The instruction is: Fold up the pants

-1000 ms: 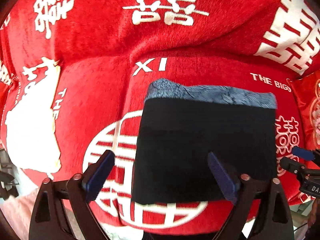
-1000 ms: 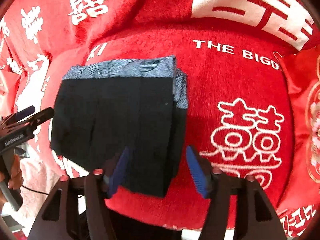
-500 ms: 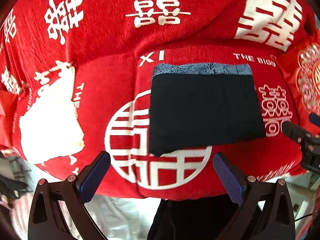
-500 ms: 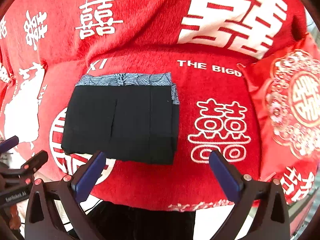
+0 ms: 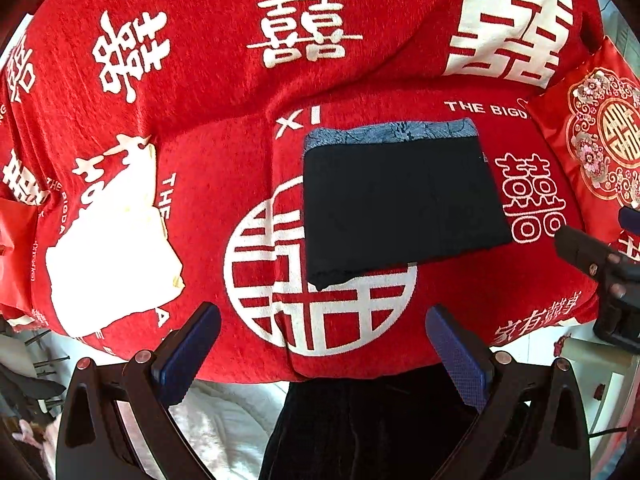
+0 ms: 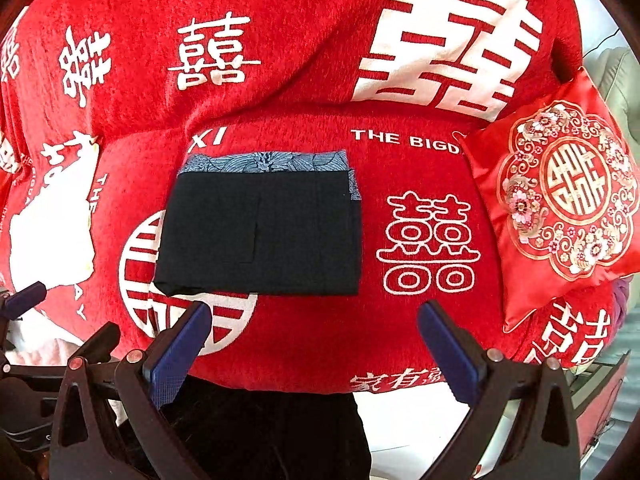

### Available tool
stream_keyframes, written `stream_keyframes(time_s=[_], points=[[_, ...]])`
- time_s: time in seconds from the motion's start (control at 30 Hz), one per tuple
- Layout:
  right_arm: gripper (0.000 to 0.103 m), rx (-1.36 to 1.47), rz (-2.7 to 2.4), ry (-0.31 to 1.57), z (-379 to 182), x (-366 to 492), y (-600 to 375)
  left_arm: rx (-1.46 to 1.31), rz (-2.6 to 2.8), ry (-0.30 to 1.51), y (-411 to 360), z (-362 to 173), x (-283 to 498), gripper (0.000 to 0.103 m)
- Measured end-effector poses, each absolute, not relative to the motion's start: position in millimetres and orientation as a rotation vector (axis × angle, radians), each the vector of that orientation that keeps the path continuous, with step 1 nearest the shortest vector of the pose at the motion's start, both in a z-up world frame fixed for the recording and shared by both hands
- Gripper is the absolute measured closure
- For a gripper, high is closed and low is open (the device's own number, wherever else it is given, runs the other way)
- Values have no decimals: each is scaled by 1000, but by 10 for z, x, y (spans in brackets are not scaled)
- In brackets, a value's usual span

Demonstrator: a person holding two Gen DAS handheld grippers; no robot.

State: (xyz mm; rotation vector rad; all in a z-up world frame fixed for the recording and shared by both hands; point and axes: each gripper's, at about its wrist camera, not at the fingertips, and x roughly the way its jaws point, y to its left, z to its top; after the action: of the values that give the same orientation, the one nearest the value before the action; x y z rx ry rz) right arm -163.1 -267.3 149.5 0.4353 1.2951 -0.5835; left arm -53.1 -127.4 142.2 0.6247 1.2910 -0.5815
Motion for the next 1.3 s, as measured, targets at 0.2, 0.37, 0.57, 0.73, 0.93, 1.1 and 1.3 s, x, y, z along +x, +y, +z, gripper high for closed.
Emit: stream_keyframes(time_s=[0.2, 0.37, 0.57, 0.73, 0.93, 1.1, 1.3], points=[[0, 414, -585, 1300, 1539, -1597, -2593, 599, -576, 1276, -1215, 1521, -450, 0], [0, 394, -586, 1304, 1561, -1566, -2537, 591, -574, 1273, -1185, 1542, -440, 0], [0, 383, -586, 1303, 1582, -1550, -2515, 593, -577, 1271, -1178, 1553, -435, 0], [0, 383, -585, 1303, 1588, -1550, -2507, 591, -579, 1266, -1195, 1566, -464, 0], [0, 390, -591, 1301, 1592, -1555, -2512, 594, -577, 1267, -1218, 1569, -477, 0], [0, 408, -595, 1303, 1568, -1575, -2555, 593, -578, 1275, -1237, 1556, -472, 0], [0, 420, -597, 1312, 1530, -1562, -2606, 594, -580, 1281, -1242, 1540, -449, 0]])
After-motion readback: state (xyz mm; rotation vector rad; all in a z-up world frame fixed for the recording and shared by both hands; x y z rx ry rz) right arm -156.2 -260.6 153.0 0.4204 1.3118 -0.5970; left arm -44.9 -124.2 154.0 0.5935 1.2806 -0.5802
